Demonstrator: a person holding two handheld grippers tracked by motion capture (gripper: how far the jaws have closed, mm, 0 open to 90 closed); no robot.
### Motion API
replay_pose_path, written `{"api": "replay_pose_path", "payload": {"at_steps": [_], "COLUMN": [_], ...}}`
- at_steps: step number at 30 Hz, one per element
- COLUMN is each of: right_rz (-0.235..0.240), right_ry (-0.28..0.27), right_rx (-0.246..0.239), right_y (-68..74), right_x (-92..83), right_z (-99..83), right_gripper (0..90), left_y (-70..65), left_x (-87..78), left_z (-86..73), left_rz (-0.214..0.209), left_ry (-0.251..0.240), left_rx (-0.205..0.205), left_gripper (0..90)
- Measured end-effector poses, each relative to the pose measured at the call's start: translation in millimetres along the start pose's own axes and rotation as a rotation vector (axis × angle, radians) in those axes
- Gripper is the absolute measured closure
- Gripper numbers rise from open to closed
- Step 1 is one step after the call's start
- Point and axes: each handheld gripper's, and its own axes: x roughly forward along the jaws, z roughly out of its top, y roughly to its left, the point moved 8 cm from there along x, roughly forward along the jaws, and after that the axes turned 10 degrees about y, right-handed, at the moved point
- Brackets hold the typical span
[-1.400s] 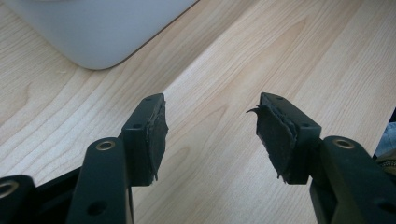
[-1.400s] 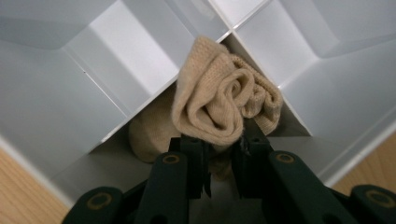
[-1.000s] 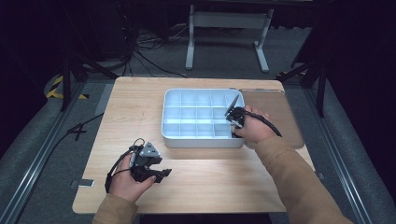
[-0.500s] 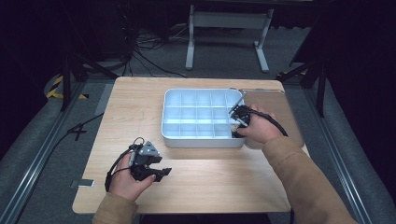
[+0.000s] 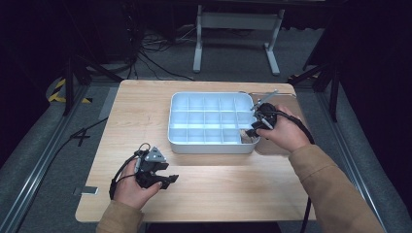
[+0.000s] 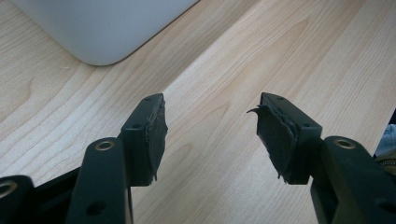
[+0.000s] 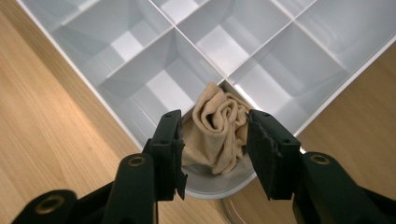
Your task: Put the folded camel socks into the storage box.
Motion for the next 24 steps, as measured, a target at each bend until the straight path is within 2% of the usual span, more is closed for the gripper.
{"api": "replay_pose_path", "payload": {"at_steps": [4,5,12,15,20,22,24], "right_rz": [0.004,0.004,0.035,0.031,0.036,0.034,0.03], "right_ry": [-0.074,-0.074,-0.184,-0.201,-0.234,-0.234,-0.238], "right_rx": [-0.036,-0.036,-0.122,-0.14,-0.142,-0.143,-0.149], "right_y": [6.6,6.6,22.6,27.5,38.4,42.4,46.7], "right_x": [-13.2,-13.2,-27.4,-31.2,-37.7,-38.2,-39.6], "right_z": [-2.2,-2.2,-14.9,-22.0,-31.3,-35.7,-39.8], "right_gripper": [52.8,52.8,45.8,44.9,41.9,41.3,40.4], "left_y": [-0.6,-0.6,-2.6,-3.7,-3.6,-6.0,-8.4], "left_x": [0.9,0.9,1.2,1.7,1.3,0.8,-1.0], "left_z": [1.9,1.9,4.8,5.7,5.8,6.2,7.8], "left_rz": [-0.004,-0.004,-0.008,-0.009,-0.007,-0.022,-0.018], "left_ry": [0.003,0.003,0.001,0.004,0.007,0.009,0.014], "left_rx": [0.001,0.001,0.01,0.015,0.021,0.016,0.025], "left_gripper": [43.0,43.0,42.9,42.8,42.8,42.7,42.6]}}
